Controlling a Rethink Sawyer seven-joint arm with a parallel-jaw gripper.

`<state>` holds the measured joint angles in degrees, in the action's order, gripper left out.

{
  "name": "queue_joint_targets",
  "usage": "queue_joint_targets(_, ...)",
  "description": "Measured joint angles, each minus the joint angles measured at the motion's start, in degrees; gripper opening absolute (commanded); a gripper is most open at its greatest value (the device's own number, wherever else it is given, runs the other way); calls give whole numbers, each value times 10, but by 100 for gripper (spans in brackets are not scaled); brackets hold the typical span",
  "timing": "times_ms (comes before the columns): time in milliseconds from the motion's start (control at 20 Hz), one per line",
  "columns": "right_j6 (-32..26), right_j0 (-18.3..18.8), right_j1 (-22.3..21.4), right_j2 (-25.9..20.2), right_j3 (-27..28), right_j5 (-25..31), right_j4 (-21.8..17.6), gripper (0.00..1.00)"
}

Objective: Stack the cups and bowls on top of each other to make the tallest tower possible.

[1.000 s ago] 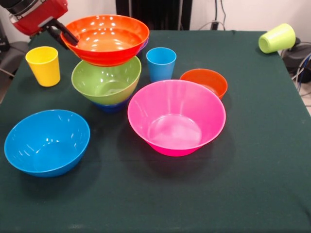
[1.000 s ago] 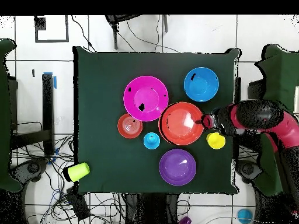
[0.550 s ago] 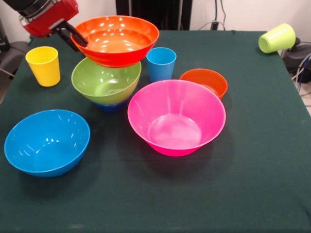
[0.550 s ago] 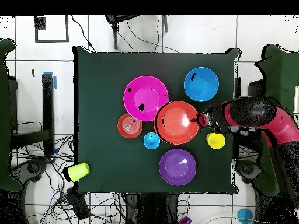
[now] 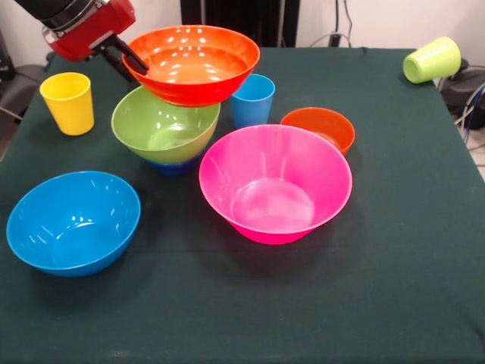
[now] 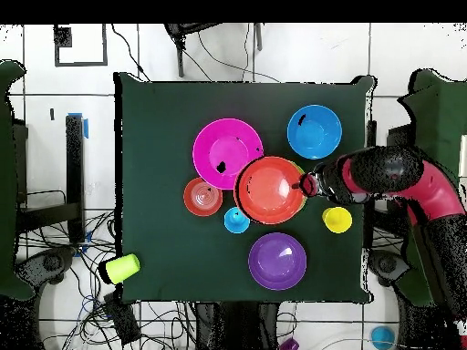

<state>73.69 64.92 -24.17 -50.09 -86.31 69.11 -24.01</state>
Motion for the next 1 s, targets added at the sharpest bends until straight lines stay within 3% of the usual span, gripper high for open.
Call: queue_joint_targets(1000,0,-21,0,0,40,0,4,0)
